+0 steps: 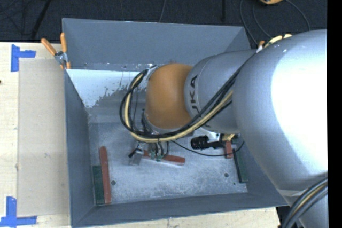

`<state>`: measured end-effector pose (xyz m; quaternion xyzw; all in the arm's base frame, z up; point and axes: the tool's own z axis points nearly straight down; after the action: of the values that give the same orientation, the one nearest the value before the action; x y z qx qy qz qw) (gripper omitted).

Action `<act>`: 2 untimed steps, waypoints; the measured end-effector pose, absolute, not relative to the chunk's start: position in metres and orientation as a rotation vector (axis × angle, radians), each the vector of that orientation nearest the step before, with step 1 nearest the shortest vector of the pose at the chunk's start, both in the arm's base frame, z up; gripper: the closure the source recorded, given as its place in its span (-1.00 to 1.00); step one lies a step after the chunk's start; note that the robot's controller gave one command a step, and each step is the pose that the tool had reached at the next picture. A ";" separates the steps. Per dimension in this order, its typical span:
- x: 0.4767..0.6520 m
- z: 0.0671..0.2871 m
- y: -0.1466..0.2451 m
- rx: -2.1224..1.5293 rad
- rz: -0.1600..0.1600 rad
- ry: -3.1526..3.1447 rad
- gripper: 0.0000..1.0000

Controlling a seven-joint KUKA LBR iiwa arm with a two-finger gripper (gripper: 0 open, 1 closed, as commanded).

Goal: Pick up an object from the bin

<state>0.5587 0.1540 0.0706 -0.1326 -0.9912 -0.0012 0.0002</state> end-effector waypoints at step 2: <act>0.559 0.136 0.140 -0.416 -0.006 -3.123 1.00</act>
Offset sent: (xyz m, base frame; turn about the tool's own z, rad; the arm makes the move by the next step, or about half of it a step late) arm 0.0253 -0.0410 -0.0006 -0.0229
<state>0.5591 0.1397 0.1359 -0.1320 -0.9912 -0.0019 -0.0045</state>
